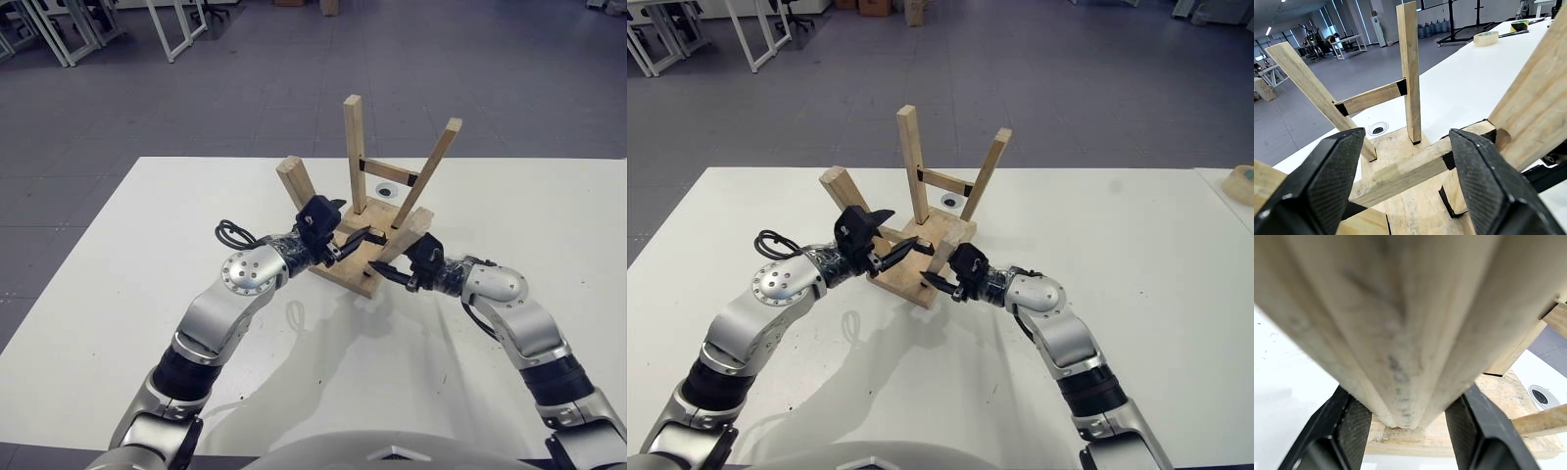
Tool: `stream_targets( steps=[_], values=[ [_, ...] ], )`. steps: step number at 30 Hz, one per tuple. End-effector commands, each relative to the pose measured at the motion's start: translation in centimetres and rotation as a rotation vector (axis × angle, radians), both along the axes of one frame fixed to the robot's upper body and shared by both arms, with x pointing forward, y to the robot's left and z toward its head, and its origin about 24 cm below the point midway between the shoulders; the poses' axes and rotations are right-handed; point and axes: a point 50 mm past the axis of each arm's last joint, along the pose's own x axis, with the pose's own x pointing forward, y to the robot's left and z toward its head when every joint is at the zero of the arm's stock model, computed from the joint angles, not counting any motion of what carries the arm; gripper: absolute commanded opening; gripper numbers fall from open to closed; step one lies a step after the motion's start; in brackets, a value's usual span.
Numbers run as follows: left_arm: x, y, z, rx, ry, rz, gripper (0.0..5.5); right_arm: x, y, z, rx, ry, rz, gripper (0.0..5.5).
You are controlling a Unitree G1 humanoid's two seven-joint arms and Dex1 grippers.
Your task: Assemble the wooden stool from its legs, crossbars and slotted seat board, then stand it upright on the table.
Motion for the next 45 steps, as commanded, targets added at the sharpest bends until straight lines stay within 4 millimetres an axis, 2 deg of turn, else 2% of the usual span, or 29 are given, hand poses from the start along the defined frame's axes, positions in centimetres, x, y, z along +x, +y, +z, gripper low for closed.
stream_targets(
  steps=[1, 5, 7, 10, 13, 17, 18, 23, 27, 29, 36, 38, 40, 45],
  values=[
    [0.3, -0.4, 1.5, -0.034, -0.071, 0.01, 3.17, -1.0, -1.6, -4.3, -0.135, 0.226, -0.079, 2.02],
    [0.4, -0.9, 3.5, -0.065, -0.147, -0.008, 3.17, -0.8, -1.9, -4.4, -0.16, 0.239, -0.079, 2.02],
    [0.8, -1.0, 3.8, -0.029, -0.168, -0.003, 3.17, -0.7, -1.8, -4.3, -0.165, 0.244, -0.079, 2.02],
    [1.4, -1.2, 2.6, 0.069, -0.164, -0.012, 3.17, -0.8, -1.7, -4.4, -0.167, 0.252, -0.079, 2.02],
    [1.4, -1.6, 0.1, 0.231, -0.136, -0.032, 3.17, -0.8, -1.7, -4.3, -0.169, 0.253, -0.08, 2.02],
    [0.0, -2.3, -4.2, 0.437, -0.029, -0.063, 3.17, -0.7, -1.6, -4.4, -0.172, 0.254, -0.08, 2.02],
    [-0.2, -2.3, -4.8, 0.48, -0.017, -0.064, 3.17, -0.7, -1.7, -4.5, -0.176, 0.253, -0.082, 2.02],
    [-0.7, -1.9, -5.9, 0.628, -0.008, -0.075, 3.17, -1.3, -1.6, -5.4, -0.267, 0.257, -0.045, 2.02],
    [-1.1, -1.5, -5.6, 0.609, 0.004, -0.053, 3.17, -0.9, -1.5, -5.4, -0.405, 0.283, -0.013, 2.02],
    [-1.3, -0.7, -5.3, 0.608, 0.021, -0.033, 3.17, -0.9, -1.4, -6.2, -0.439, 0.335, -0.01, 2.02],
    [-2.0, 0.5, -8.6, 0.585, 0.207, -0.008, 3.17, -2.0, -3.6, -9.5, -0.494, 0.502, -0.118, 2.02],
    [-1.6, 0.8, -8.2, 0.547, 0.181, 0.053, 3.17, -2.2, -3.8, -9.6, -0.486, 0.513, -0.125, 2.02],
    [-0.7, 0.8, -6.7, 0.481, 0.08, 0.11, 3.17, -1.8, -3.6, -8.9, -0.45, 0.491, -0.142, 2.02],
    [0.9, 0.9, -0.7, 0.158, -0.33, 0.247, 3.17, 0.2, -2.7, -5.1, -0.314, 0.278, -0.202, 2.02]
  ],
)
